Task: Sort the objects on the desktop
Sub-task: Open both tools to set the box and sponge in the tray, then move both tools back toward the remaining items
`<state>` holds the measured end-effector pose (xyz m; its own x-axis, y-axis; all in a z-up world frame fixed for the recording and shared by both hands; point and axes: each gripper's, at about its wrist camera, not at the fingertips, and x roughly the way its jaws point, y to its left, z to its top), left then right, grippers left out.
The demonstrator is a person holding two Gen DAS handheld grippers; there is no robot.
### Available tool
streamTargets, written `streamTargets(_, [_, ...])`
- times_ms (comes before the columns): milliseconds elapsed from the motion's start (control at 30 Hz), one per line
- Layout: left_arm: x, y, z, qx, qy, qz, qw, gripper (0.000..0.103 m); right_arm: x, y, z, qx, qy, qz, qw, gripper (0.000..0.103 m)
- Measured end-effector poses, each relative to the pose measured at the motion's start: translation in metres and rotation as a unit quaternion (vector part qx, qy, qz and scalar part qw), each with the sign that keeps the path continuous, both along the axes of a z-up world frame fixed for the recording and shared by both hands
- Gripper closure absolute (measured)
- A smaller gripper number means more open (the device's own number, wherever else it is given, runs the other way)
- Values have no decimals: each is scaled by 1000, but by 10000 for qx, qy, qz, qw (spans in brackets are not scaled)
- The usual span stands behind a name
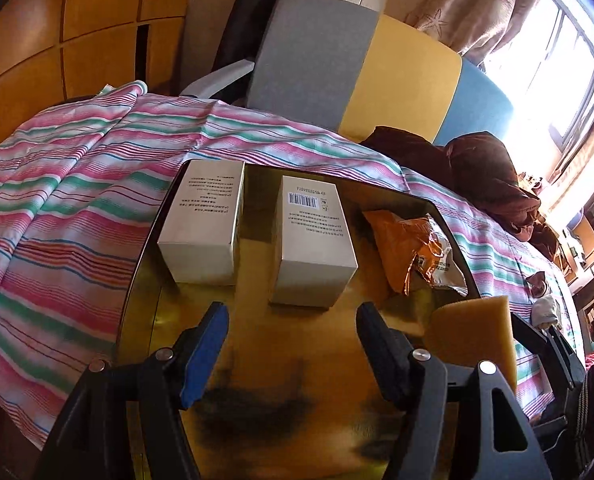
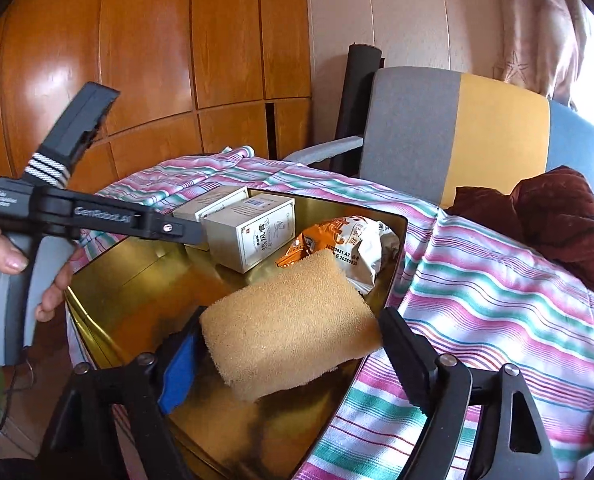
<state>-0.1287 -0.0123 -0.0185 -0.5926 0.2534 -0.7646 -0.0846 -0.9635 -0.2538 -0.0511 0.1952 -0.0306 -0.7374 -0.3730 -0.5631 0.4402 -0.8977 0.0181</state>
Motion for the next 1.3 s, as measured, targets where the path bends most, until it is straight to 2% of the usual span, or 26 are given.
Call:
streamTargets(100, [11,-1,2,37,74,-37,10000,35,-7,-5,1,30,-8,46,10000,20])
streamTargets(233, [20,-1,1,80,124,-75,9999,35,-22,-15,-2,113,-239,216,9994,19])
streamTargets(367, [27,4,-1,80,139,-188,9997,35,-28,-15,-5,253,-225,-28,9994,16])
streamTargets(500, [31,9,-4,27,175,-270,9995,35,-25,3,-5,-4,-347,-243,9991,11])
streamTargets(700, [32,11,-7,70,140,-292,9995,35,-13,22,2,-377,-341,-378,9980,11])
streamTargets(800, [32,13,-9,58,123,-321,9994,35,-10,19,4,-185,-190,-441,9987,16])
streamTargets(900, [32,19,-11,46,94,-383,9992,35,-13,13,1,36,-141,-466,9988,17])
streamTargets(1100, [35,30,-11,50,106,-507,9986,35,-4,23,3,-326,-271,-432,9982,17])
streamTargets(1300, [42,32,-3,106,232,-515,9983,35,20,44,6,-781,-312,-529,9951,9])
